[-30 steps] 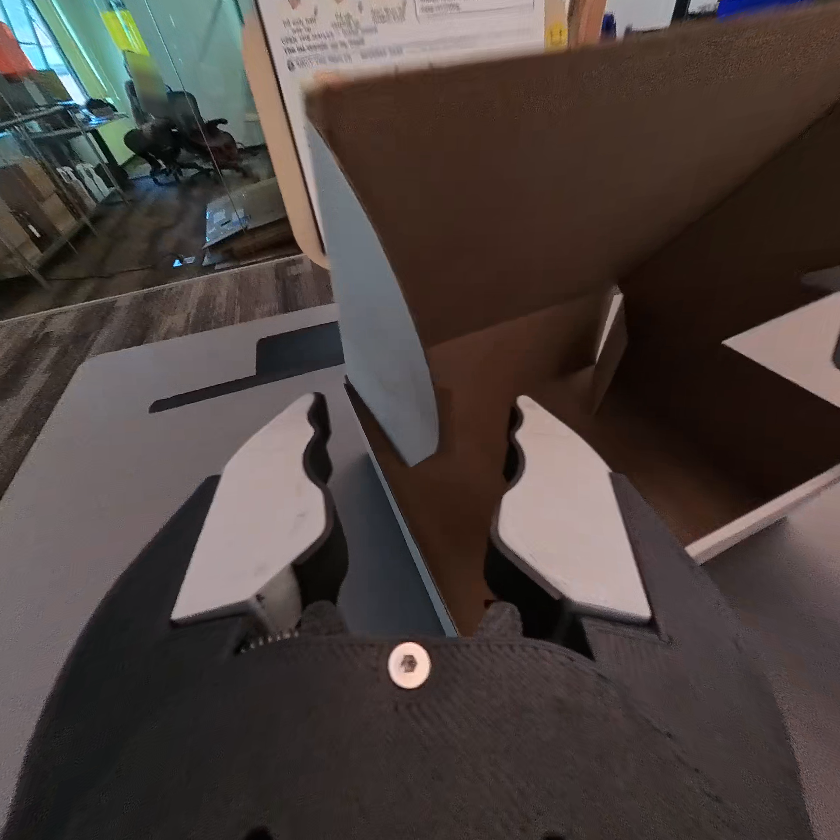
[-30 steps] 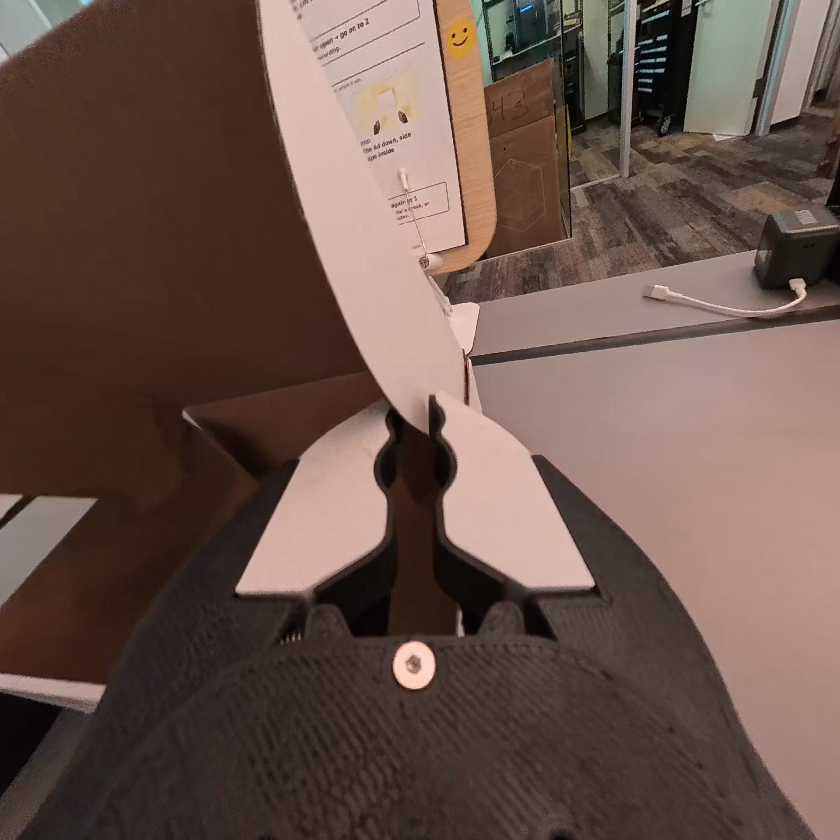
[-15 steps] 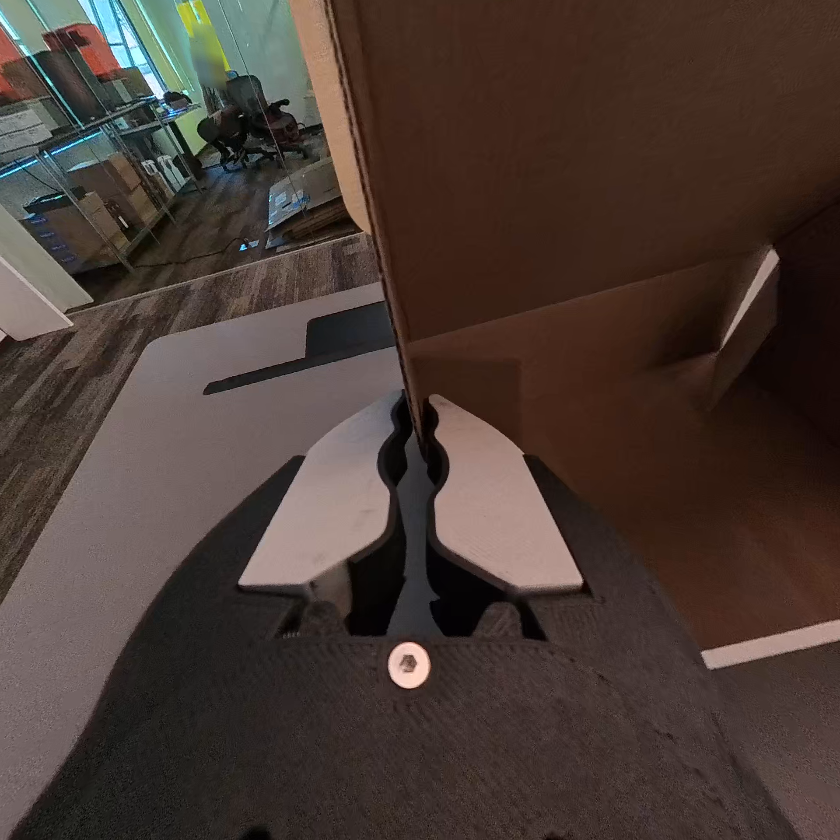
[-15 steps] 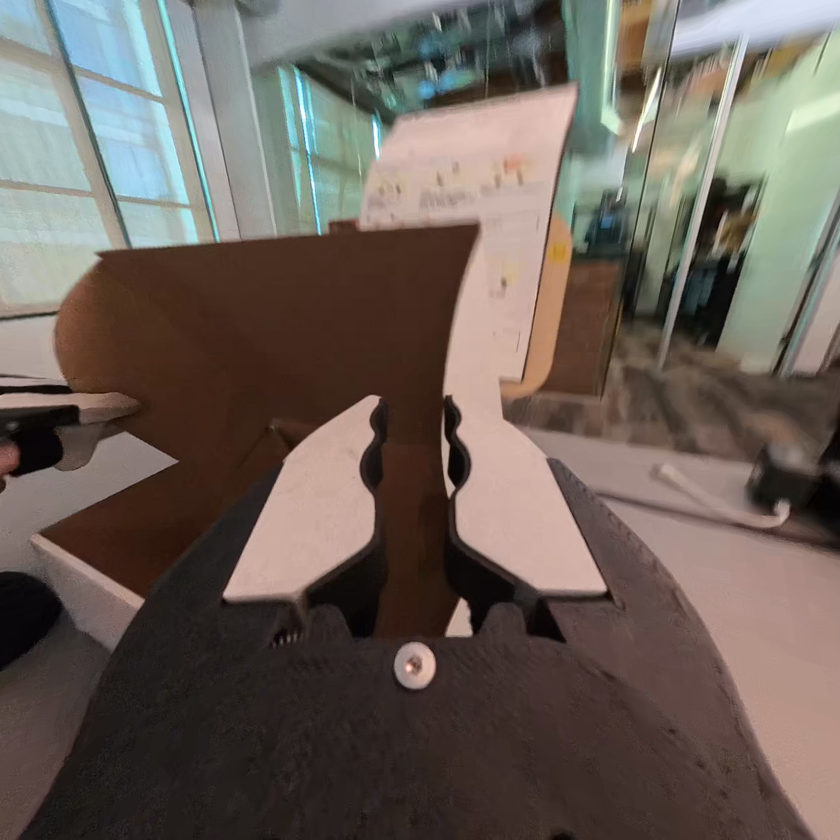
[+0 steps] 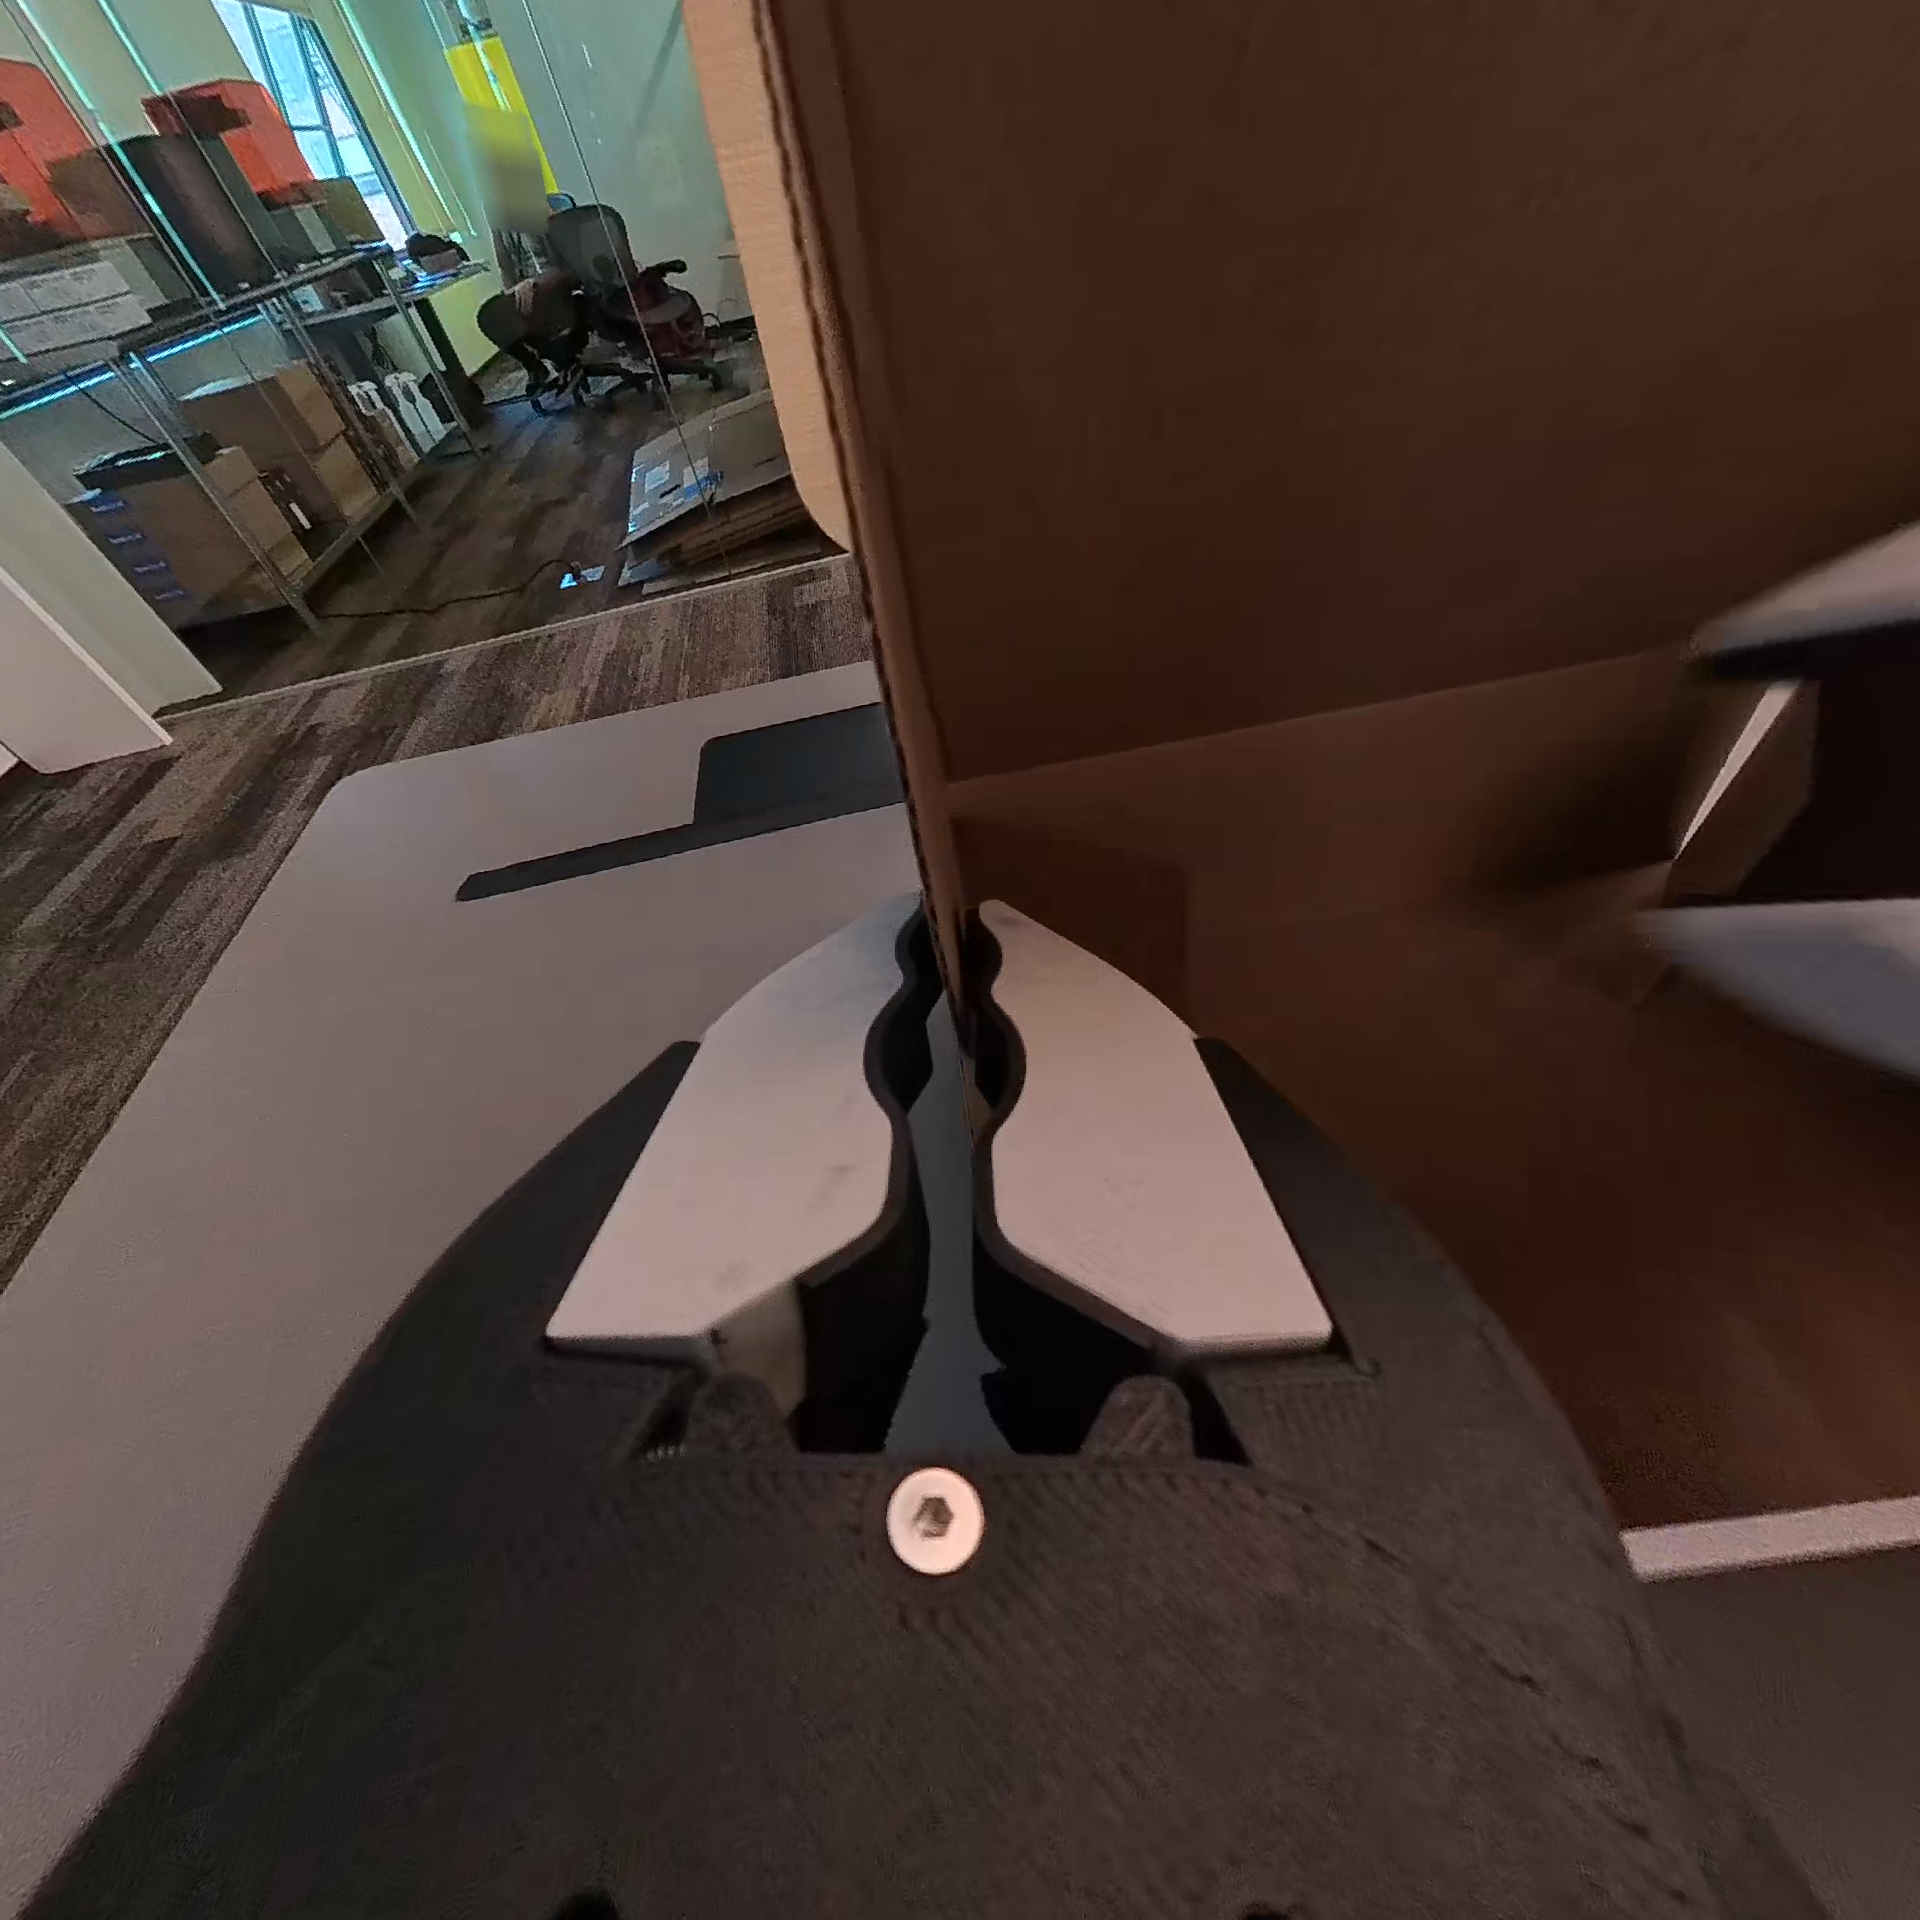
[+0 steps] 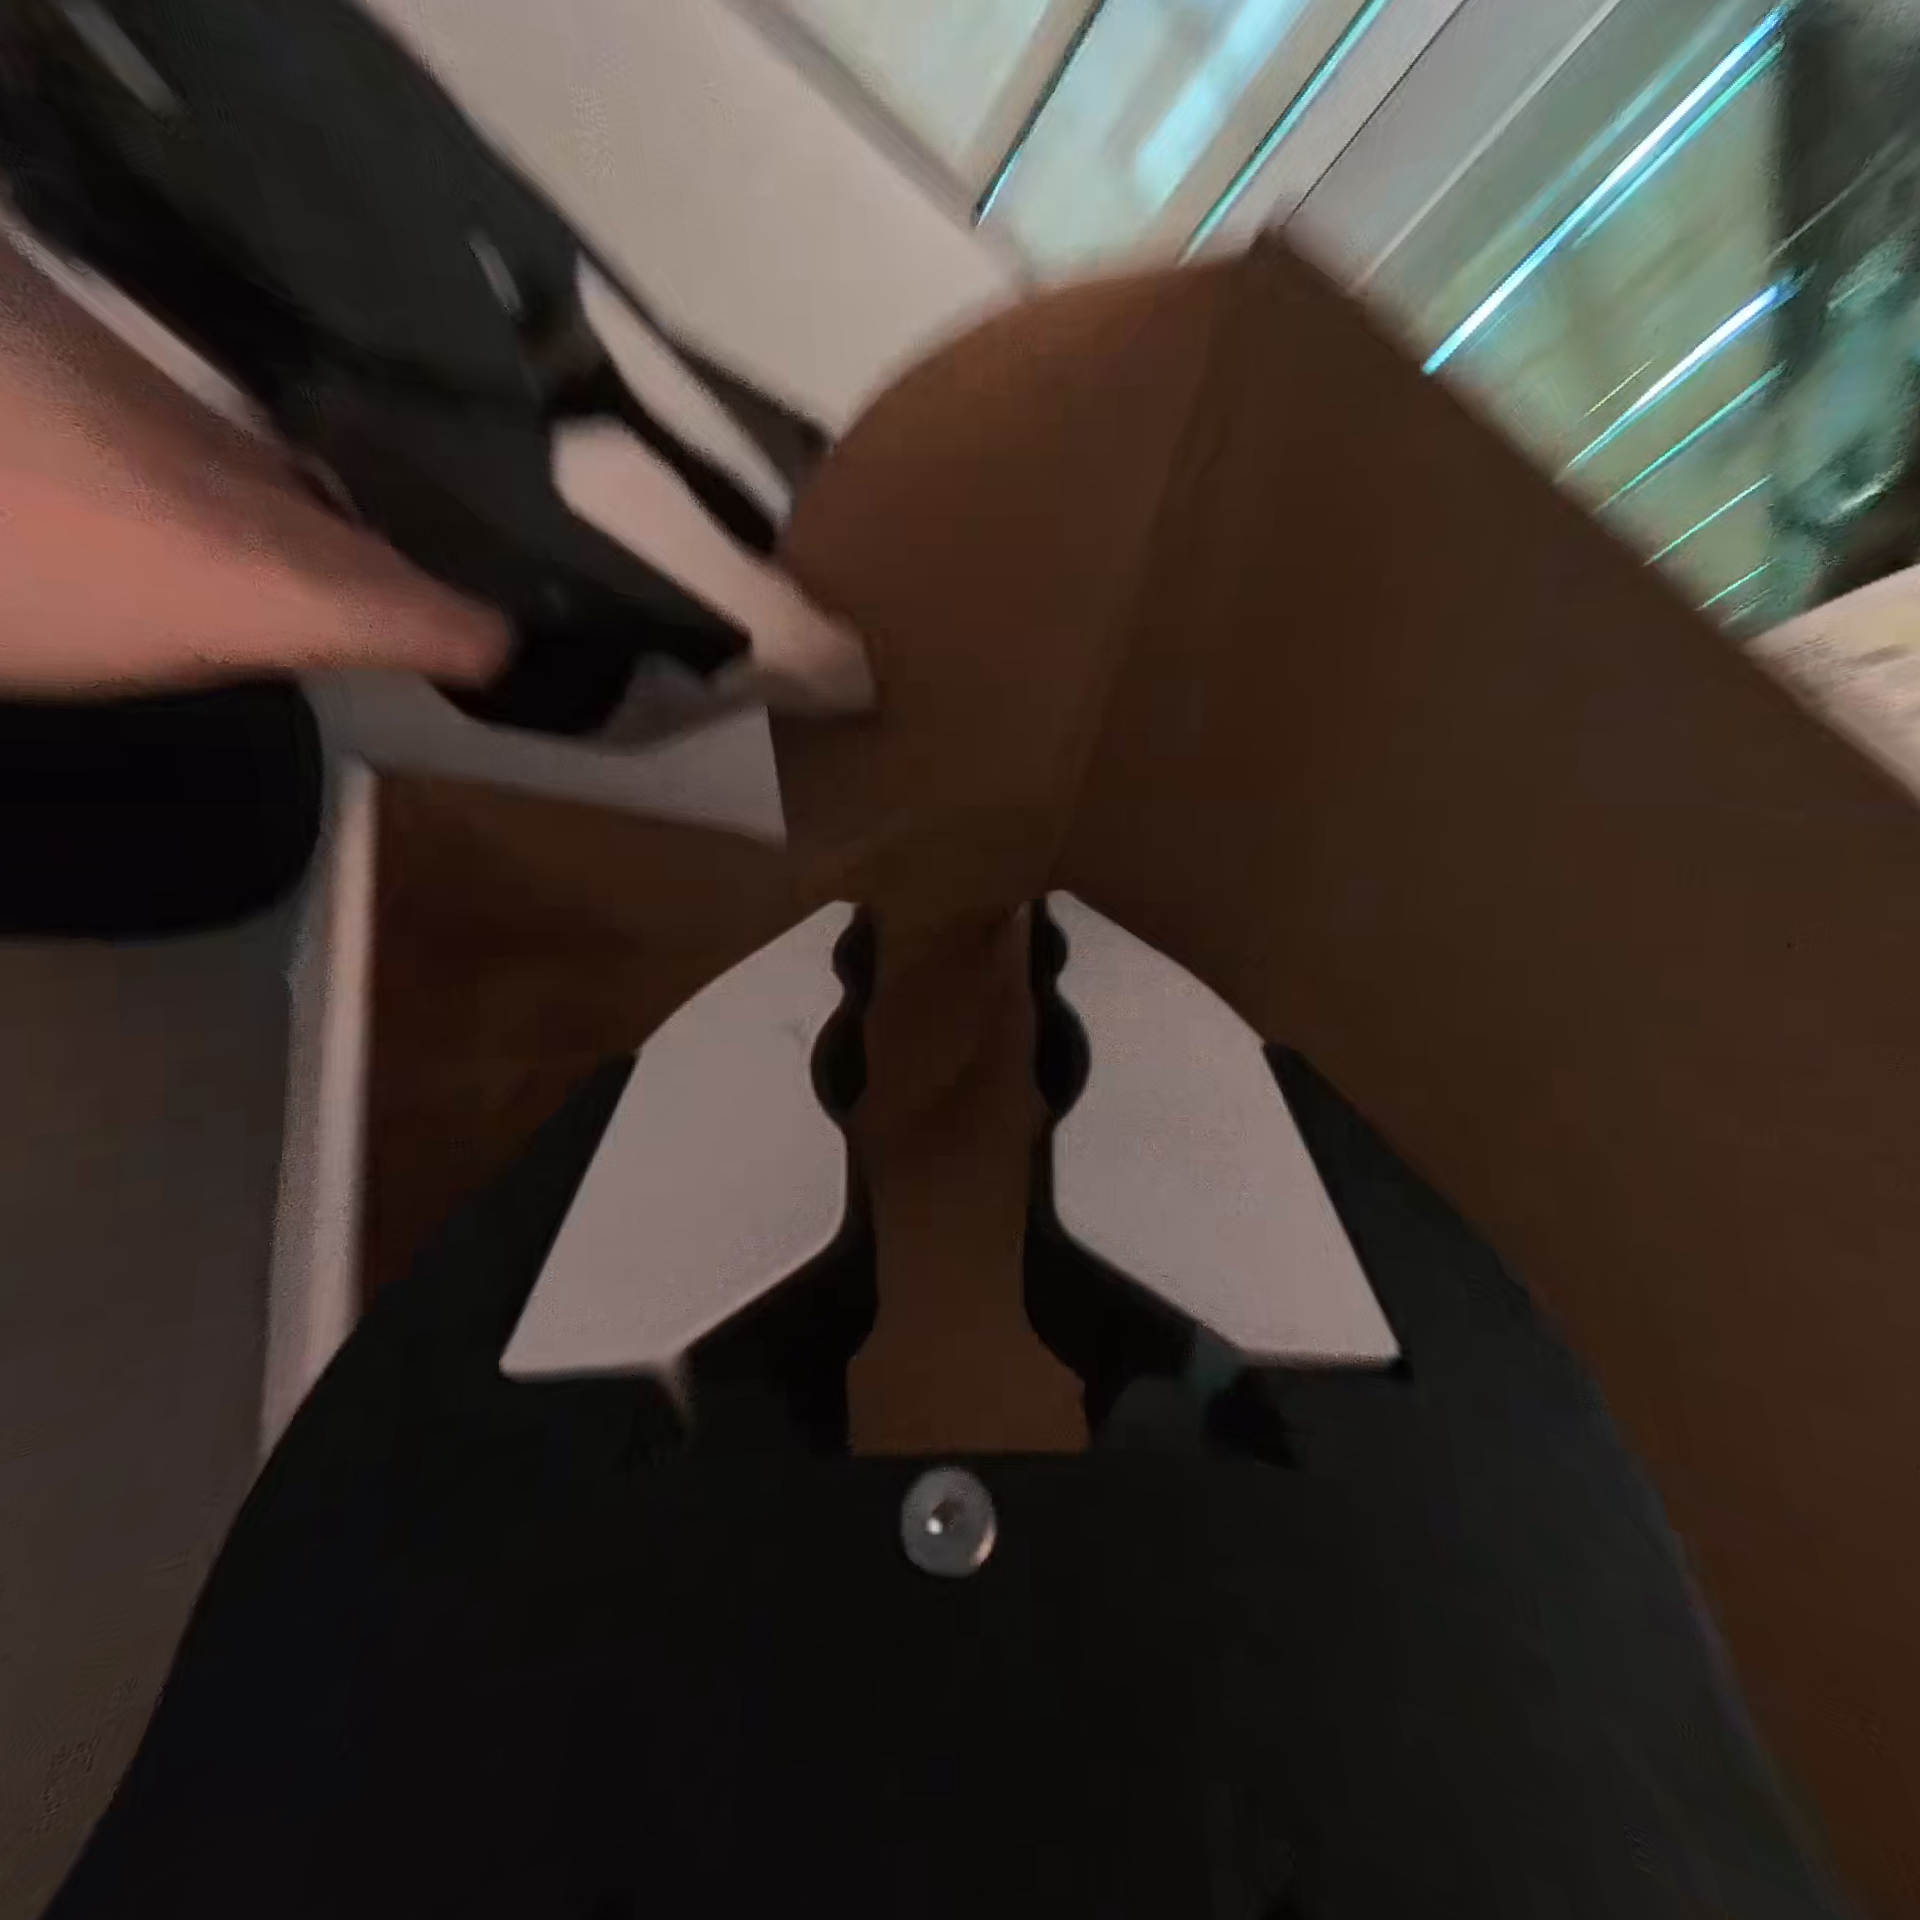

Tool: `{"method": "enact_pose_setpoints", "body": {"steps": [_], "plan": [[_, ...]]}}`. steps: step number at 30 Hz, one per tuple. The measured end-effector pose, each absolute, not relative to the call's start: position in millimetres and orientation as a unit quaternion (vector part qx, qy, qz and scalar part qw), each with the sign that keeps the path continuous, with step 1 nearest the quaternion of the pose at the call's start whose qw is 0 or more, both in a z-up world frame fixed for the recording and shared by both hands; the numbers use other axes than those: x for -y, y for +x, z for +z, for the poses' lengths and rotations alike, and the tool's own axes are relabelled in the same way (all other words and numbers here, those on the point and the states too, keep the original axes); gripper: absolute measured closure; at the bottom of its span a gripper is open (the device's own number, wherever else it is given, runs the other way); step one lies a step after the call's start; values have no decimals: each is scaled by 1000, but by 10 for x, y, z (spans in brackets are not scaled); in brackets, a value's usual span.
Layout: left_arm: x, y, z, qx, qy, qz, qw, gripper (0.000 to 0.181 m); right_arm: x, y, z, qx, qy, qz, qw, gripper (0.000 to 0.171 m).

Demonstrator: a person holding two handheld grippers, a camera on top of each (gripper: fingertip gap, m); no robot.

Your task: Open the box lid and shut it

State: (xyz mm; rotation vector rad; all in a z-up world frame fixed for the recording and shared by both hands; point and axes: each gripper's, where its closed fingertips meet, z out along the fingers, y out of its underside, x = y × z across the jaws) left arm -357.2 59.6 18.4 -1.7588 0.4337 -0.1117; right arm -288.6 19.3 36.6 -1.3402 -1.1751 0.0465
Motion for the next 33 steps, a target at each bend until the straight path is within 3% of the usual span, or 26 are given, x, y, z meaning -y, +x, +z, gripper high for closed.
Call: {"method": "enact_pose_setpoints", "body": {"steps": [7,14,17,33], "plan": [[-613,-3610,202,-179,-763,-69,618,179,-1069,-3021,-188,526,-658,-49,537,138],[-619,-3602,227,-177,-758,-74,623,179,-1354,-3016,-624,539,-684,-71,487,143],[-623,-3601,256,-175,-755,-79,627,179,-1427,-2980,-654,516,-703,-70,484,160],[-539,-3607,148,-181,-768,-87,608,180,-1606,-2722,-666,476,-726,-150,473,159]]}}
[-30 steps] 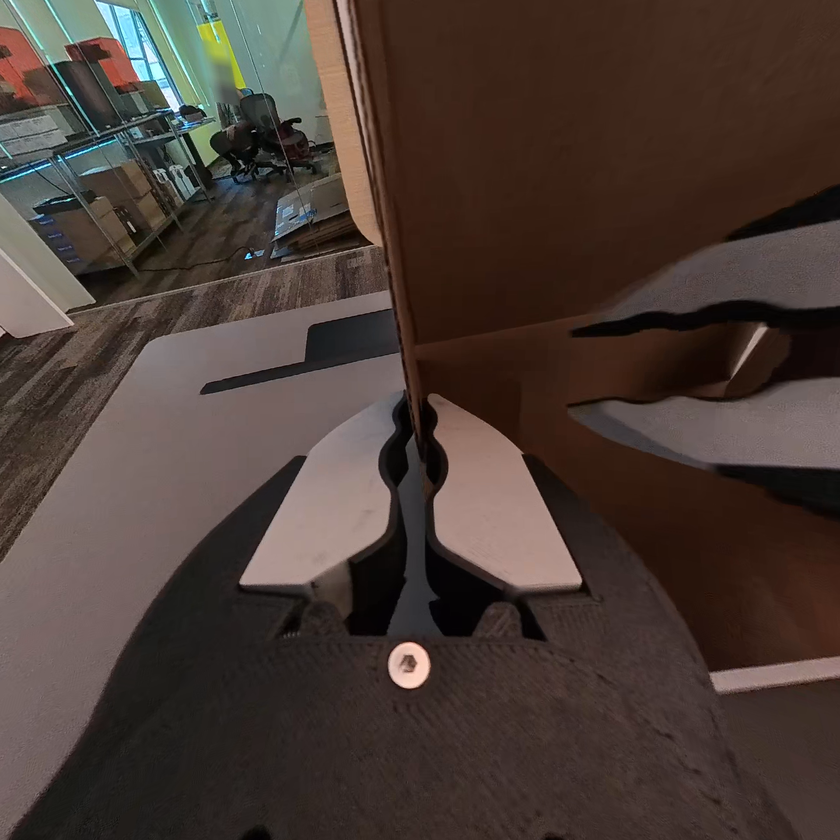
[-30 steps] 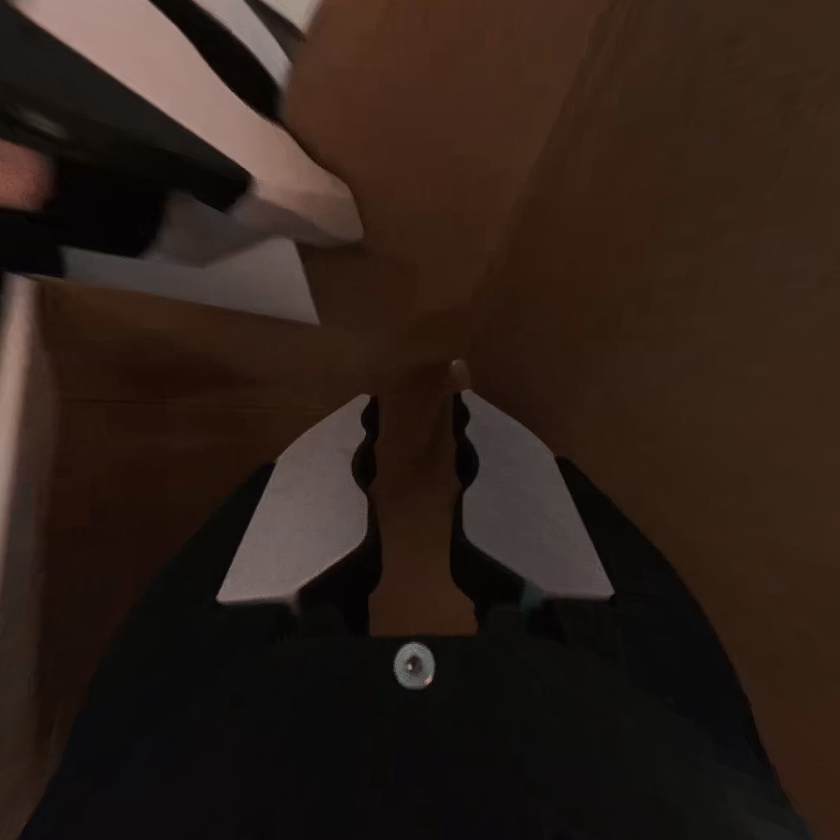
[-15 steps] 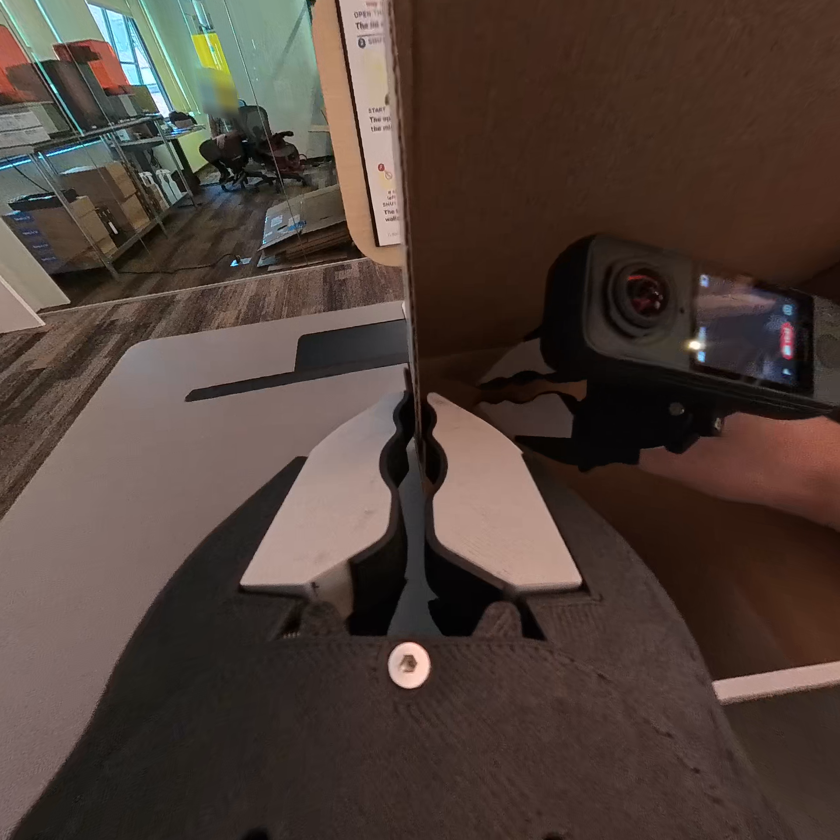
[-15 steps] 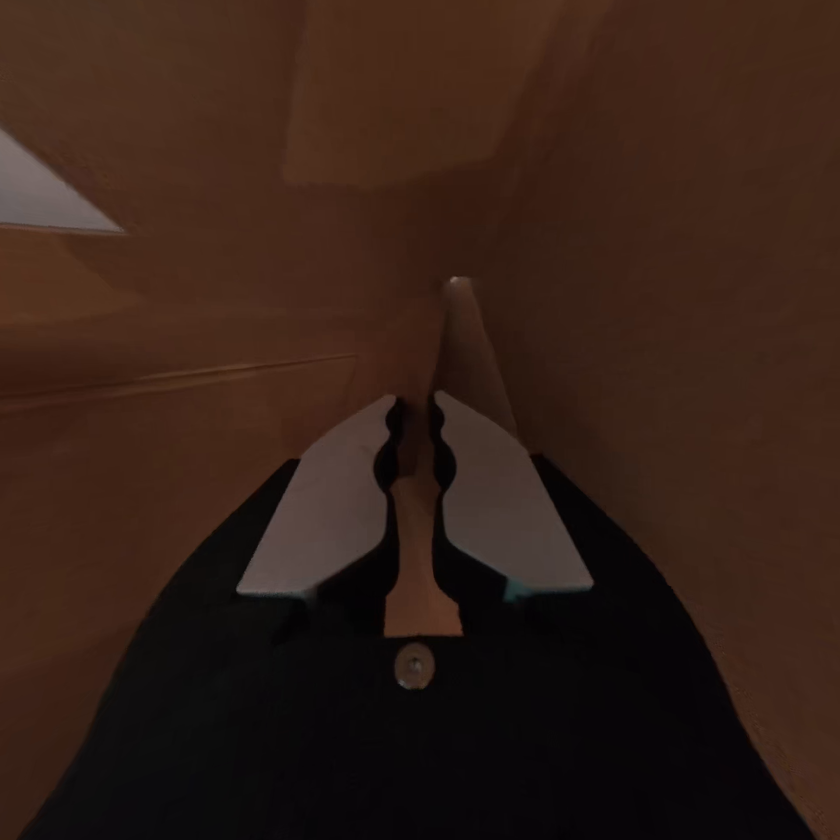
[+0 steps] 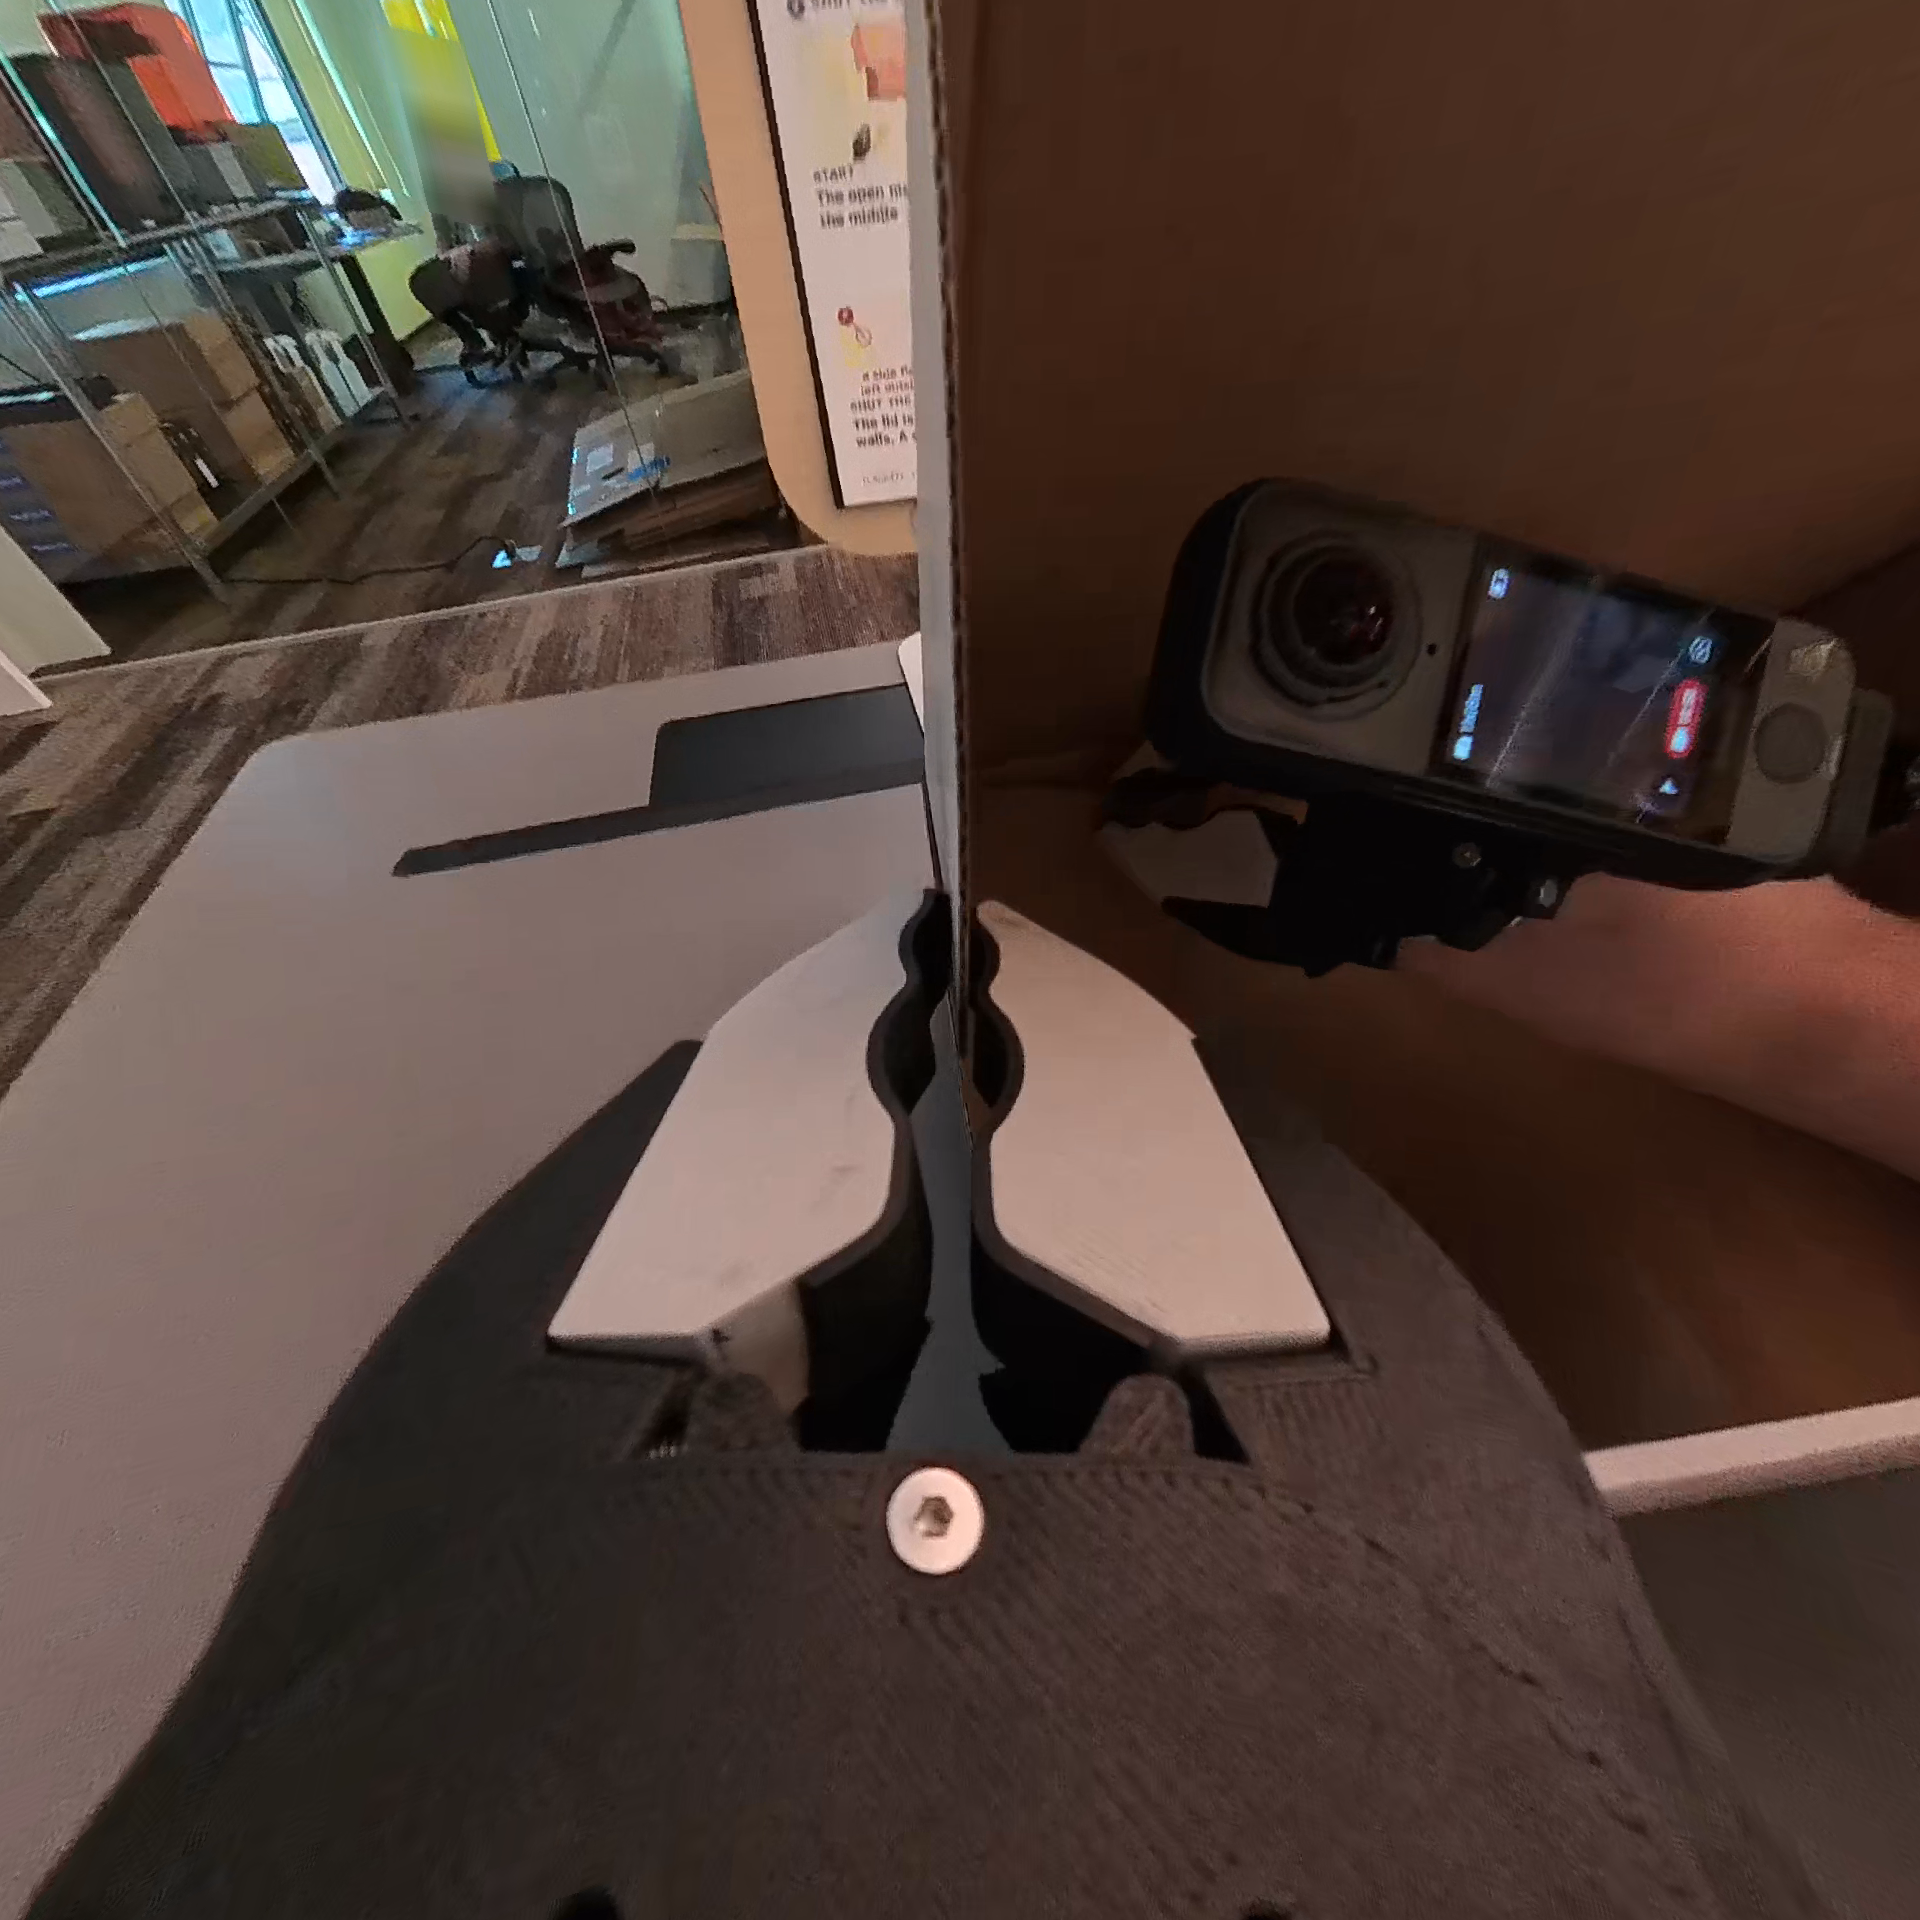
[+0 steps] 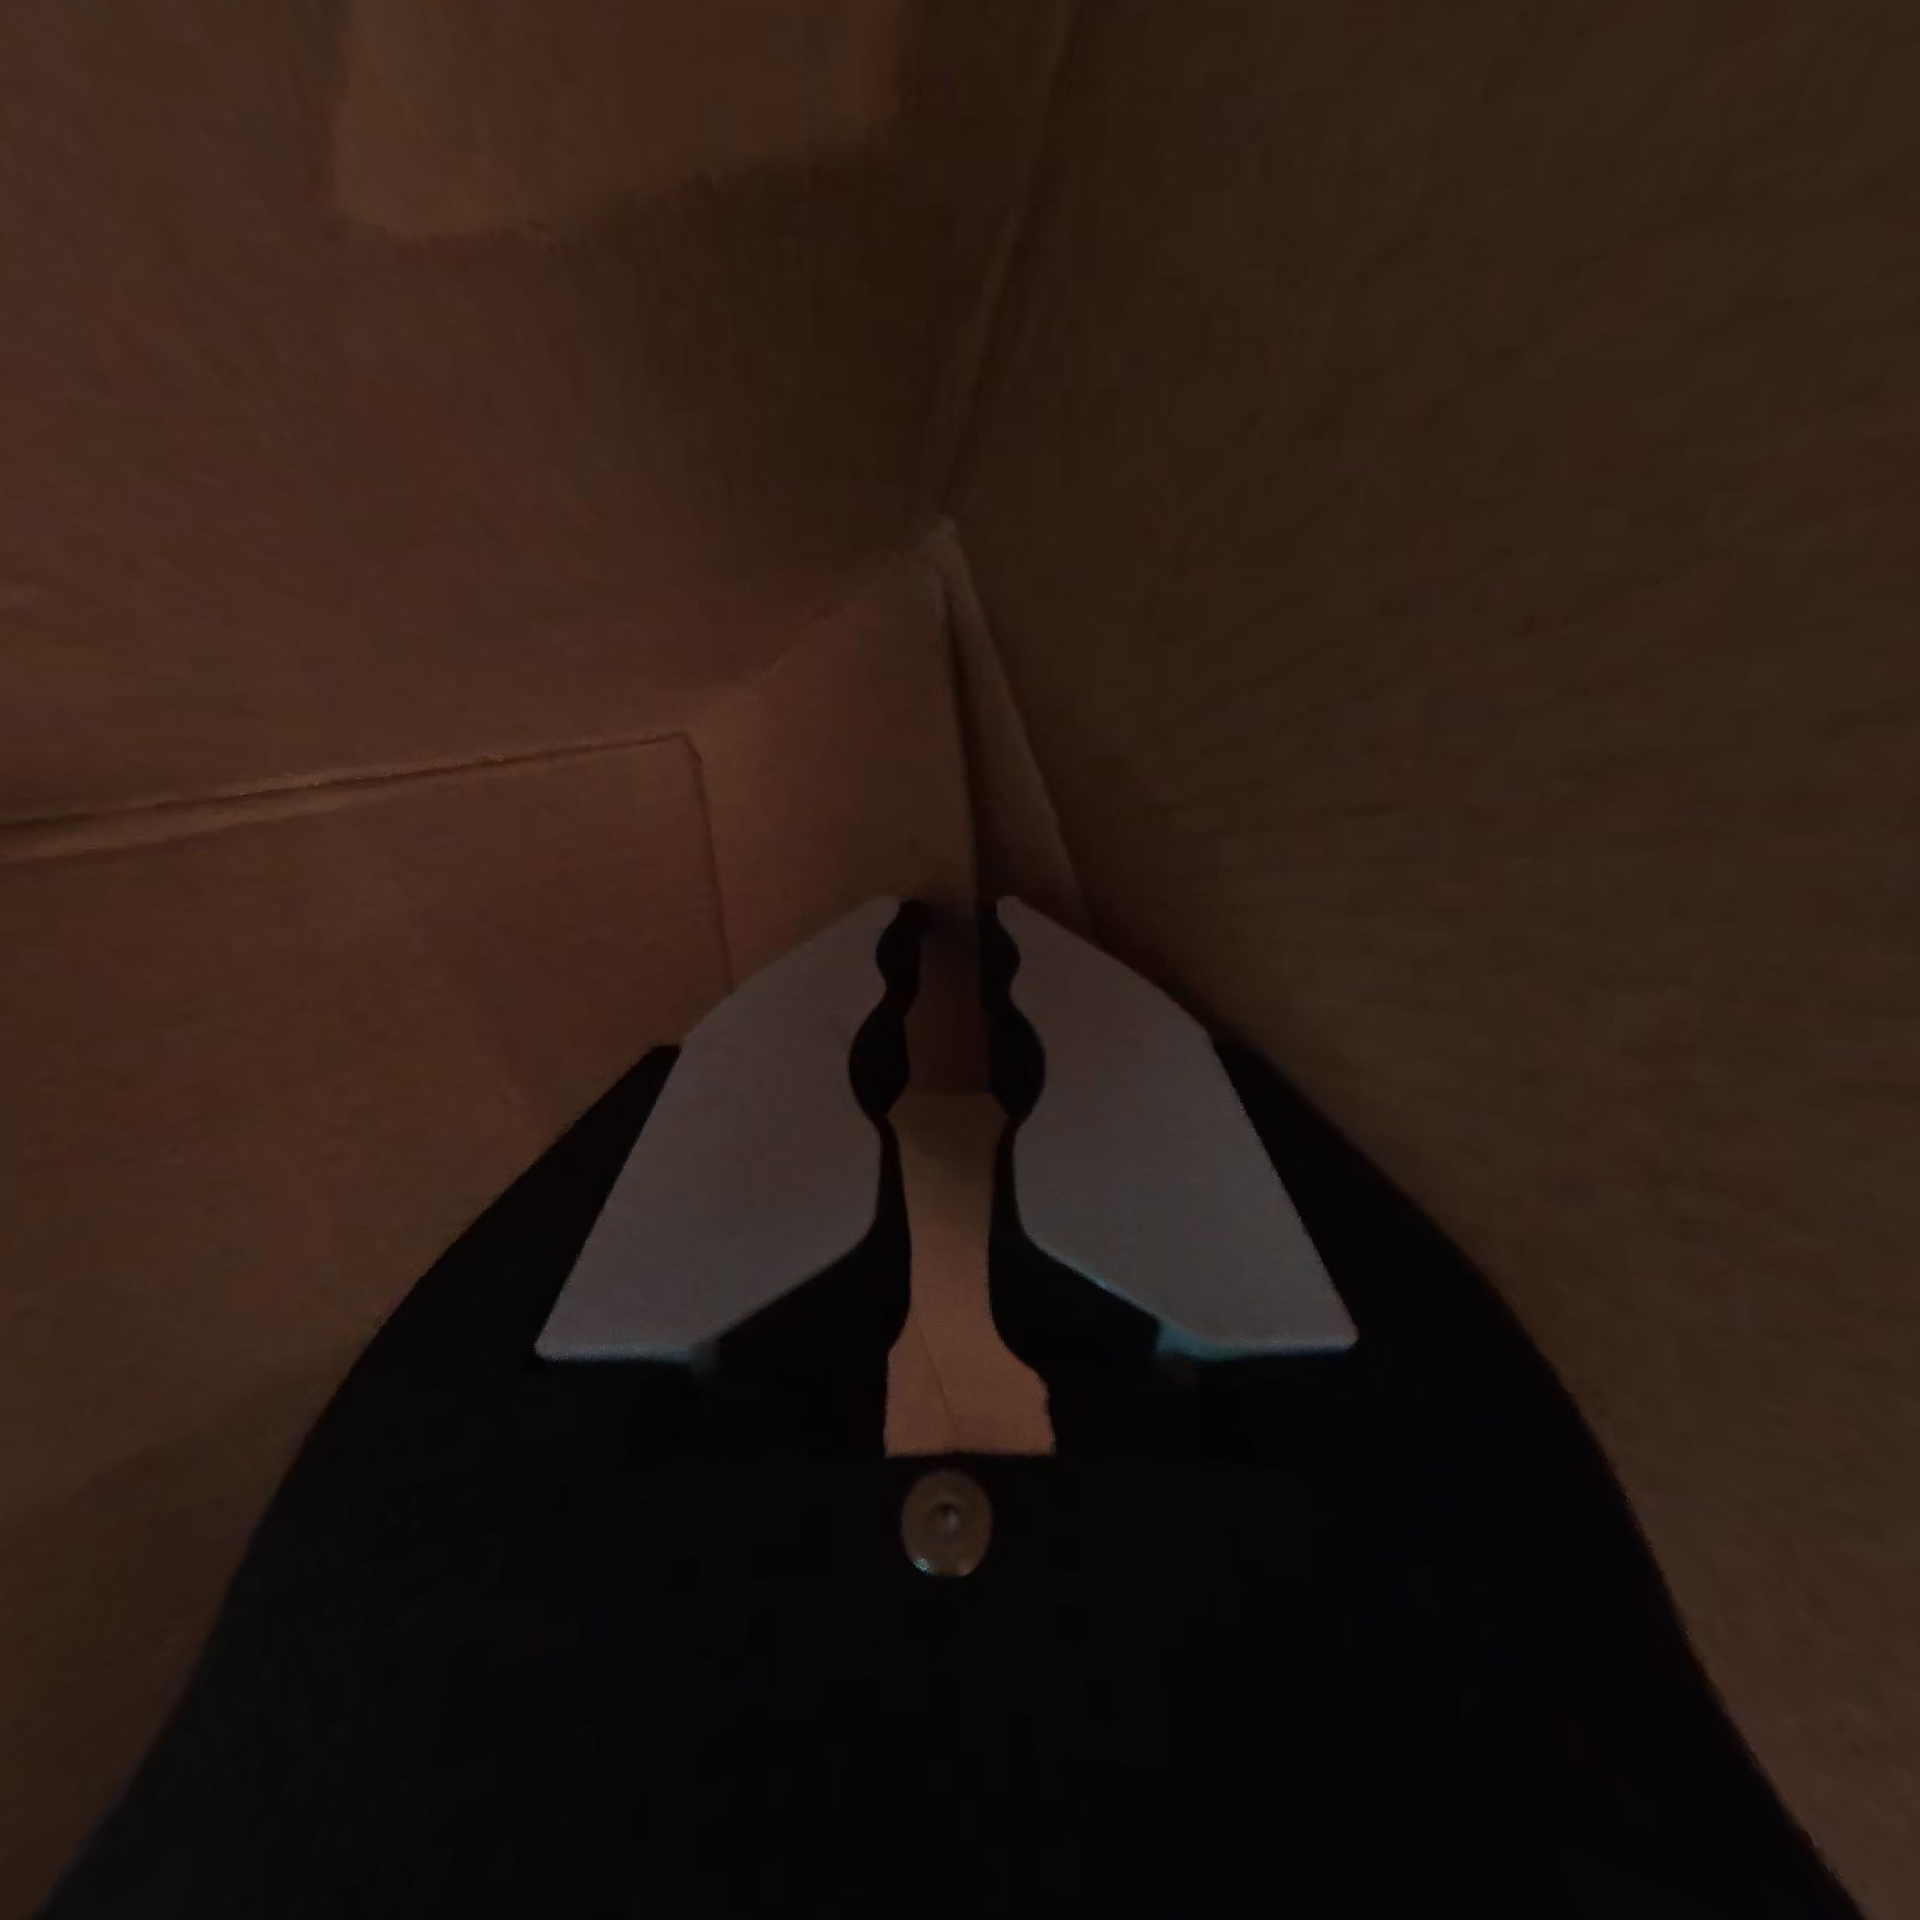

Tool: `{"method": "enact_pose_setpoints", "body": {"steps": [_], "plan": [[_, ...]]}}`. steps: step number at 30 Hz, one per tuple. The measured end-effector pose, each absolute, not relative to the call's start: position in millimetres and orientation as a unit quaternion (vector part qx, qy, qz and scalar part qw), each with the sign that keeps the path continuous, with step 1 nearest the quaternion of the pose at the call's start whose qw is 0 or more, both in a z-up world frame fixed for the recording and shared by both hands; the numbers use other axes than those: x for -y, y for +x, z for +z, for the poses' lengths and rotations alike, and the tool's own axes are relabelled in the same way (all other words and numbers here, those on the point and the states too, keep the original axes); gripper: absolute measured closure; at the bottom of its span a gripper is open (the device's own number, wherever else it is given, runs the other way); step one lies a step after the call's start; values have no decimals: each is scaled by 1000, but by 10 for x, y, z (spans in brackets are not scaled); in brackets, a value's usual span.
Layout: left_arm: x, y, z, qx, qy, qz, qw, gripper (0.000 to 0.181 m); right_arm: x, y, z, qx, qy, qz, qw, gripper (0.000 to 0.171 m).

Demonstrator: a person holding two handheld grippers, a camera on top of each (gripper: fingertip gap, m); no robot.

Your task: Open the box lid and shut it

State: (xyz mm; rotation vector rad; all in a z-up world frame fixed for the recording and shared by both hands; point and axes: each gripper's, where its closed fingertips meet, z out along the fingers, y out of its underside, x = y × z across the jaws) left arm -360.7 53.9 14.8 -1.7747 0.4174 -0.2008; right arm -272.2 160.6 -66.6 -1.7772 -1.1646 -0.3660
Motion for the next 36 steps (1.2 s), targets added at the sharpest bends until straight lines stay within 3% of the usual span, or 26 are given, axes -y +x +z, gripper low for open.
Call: {"method": "enact_pose_setpoints", "body": {"steps": [9,12,16,19,23,26,29,31,33,36], "plan": [[-557,-3577,-60,-188,-788,-82,580,179,-1516,-2730,-639,520,-689,-186,468,158],[-566,-3572,-88,-189,-790,-82,577,179,-1344,-2768,-437,526,-670,-193,487,149],[-566,-3565,-134,-192,-796,-86,567,179,-763,-2856,-240,548,-648,-180,497,138],[-542,-3557,-116,-194,-795,-98,567,177,-107,-2871,-99,544,-636,-133,531,138],[-455,-3688,131,-169,-769,-59,614,136,660,-2503,318,474,-639,-63,602,139],[-171,-3670,549,-179,-698,14,693,131,1012,-1940,896,386,-620,-37,682,141],[244,-3217,848,-237,-648,-31,723,132,1003,-1154,1339,265,-636,-57,722,139],[486,-2708,902,-321,-627,-96,703,143,870,-833,1437,209,-671,-25,711,124],[576,-2212,743,-415,-643,-147,627,152,685,-680,1453,167,-707,20,686,114],[361,-1709,412,-504,-677,-143,516,141,414,-621,1470,133,-727,61,671,115]]}}
